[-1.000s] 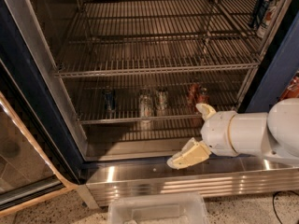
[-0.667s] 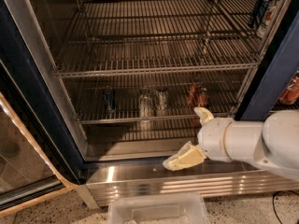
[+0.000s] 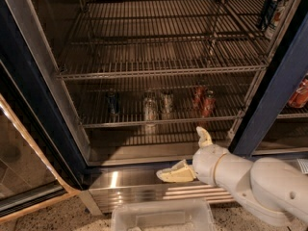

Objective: Pick 7up can from bottom shelf of fridge

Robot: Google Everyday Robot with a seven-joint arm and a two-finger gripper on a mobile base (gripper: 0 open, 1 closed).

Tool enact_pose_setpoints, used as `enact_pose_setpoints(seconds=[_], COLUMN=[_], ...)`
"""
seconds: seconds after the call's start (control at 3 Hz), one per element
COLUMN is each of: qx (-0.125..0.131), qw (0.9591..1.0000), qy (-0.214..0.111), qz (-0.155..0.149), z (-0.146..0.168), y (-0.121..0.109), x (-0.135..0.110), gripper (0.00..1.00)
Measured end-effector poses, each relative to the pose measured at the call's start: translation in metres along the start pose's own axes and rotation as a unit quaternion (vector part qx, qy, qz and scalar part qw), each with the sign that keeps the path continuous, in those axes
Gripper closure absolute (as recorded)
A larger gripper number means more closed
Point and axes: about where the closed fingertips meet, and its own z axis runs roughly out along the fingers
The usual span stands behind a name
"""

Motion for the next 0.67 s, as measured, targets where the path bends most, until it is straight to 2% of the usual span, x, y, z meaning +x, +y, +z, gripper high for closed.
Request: enact_pose_setpoints(seconds=[0.33, 0.67], qx=[0.010, 0.010], qw=[0.9996, 0.9996], qy=[-0.014, -0.014], qz=[0.021, 0.021], z=[0.0181, 0.0180], y=[-0.0021, -0.0024], x=[0.0068, 0.0073], gripper=[0.00, 0.00])
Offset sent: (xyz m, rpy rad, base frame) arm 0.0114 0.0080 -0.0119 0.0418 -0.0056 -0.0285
